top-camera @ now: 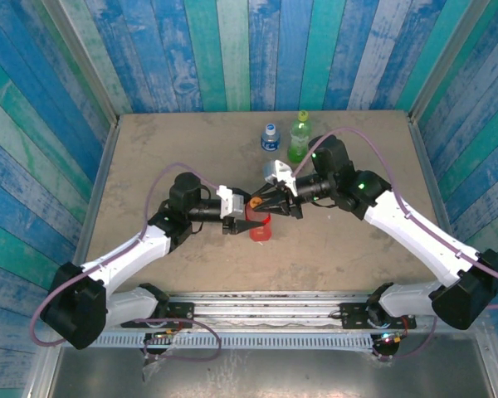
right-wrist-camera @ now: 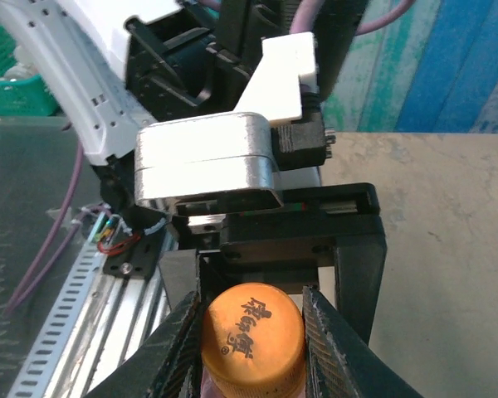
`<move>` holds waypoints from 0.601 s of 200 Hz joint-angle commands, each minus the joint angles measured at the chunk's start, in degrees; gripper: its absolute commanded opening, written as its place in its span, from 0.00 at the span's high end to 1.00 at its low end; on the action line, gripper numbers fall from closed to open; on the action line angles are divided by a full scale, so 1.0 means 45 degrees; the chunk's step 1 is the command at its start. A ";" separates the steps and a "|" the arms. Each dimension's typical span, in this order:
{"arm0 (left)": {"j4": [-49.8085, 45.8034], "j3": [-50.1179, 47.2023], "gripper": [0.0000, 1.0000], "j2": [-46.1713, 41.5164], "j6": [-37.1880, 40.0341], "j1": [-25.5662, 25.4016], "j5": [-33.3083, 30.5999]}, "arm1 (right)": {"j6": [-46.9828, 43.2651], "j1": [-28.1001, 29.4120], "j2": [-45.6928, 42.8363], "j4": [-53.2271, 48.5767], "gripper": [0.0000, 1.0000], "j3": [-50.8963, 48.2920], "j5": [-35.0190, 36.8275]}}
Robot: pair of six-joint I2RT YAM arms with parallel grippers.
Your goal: Screw on the bottle caps
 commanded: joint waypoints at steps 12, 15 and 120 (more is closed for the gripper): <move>0.3345 -0.0020 0.44 0.0384 -0.2304 -0.0035 -0.3537 | 0.2277 0.0303 -0.0183 0.2475 0.90 -0.1276 0.4346; 0.3538 -0.0029 0.44 0.0472 -0.2462 -0.0040 -0.4034 | 0.2512 0.0343 -0.0146 0.2696 0.91 -0.1391 0.4890; 0.4824 0.0083 0.44 0.1783 -0.3815 -0.0168 -0.9982 | 0.5386 0.2156 0.1733 0.3867 0.82 -0.0919 1.2558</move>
